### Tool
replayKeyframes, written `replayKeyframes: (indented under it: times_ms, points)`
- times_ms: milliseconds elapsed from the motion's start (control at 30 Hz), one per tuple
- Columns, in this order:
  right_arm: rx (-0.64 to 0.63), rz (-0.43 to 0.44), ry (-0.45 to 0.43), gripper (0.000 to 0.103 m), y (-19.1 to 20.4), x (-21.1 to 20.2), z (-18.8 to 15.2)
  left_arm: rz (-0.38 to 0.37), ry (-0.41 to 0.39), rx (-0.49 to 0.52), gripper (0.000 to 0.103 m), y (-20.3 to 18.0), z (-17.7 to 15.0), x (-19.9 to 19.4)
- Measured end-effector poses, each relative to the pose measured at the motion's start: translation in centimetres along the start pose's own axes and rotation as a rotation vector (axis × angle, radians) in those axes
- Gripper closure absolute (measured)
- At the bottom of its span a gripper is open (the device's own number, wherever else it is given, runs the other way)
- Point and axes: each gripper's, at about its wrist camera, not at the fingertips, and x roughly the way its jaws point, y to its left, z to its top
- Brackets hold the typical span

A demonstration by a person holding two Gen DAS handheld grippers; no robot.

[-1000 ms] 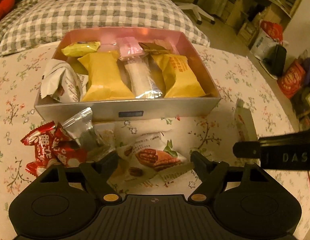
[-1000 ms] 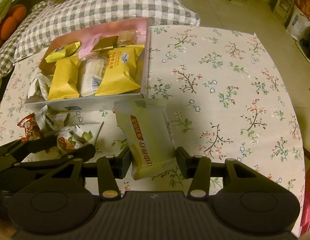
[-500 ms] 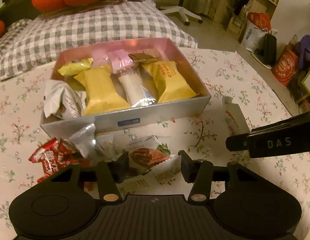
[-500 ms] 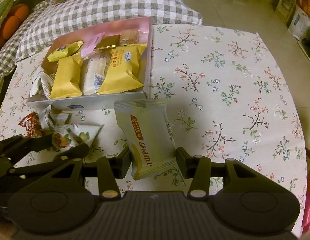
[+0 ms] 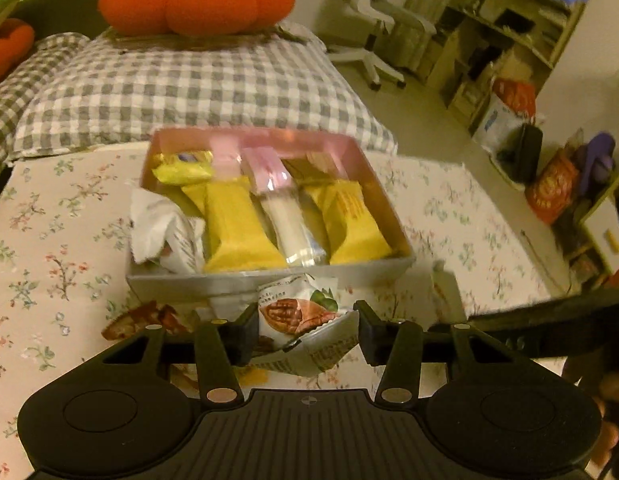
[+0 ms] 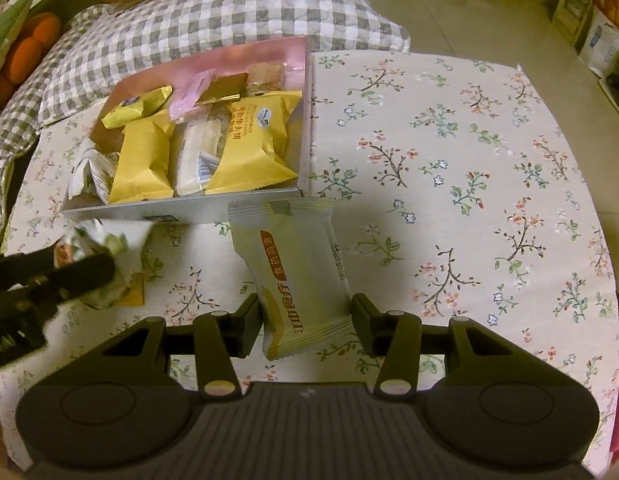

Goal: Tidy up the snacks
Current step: 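Lower both packets into the pink box and open both tools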

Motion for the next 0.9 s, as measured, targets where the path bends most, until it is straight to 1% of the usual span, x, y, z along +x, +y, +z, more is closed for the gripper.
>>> replayKeyframes:
  times_ms: [200,333,400,533,633,733,833,900]
  points:
    - [0.002,0.044,-0.030,0.058,0.4,-1.1,0.6,-0.005,-0.095,-0.054,0.057,1.6,2.3,-2.1]
    - [-0.001,0.120,-0.080,0.058,0.9,-1.7,1.8,0.015,-0.148,-0.059,0.057,2.4,4.0,-2.5]
    - [-0.013,0.143,-0.099,0.058,1.5,-1.6,2.6,0.028,-0.152,-0.058,0.057,2.7,4.8,-1.9]
    - [-0.027,0.178,-0.110,0.058,2.7,-0.4,4.4,0.048,-0.160,-0.058,0.057,3.5,6.9,-0.2]
    - [-0.049,0.175,-0.121,0.058,3.4,0.9,5.9,0.055,-0.180,-0.070,0.057,4.6,8.5,1.5]
    - [-0.063,0.178,-0.129,0.058,3.9,2.1,7.3,0.060,-0.181,-0.081,0.057,5.7,9.7,3.7]
    - [-0.058,0.226,-0.131,0.058,4.2,3.4,8.3,0.061,-0.168,-0.076,0.057,6.4,10.2,6.0]
    - [-0.056,0.251,-0.123,0.058,4.7,4.5,8.6,0.048,-0.157,-0.093,0.056,6.8,10.4,7.5]
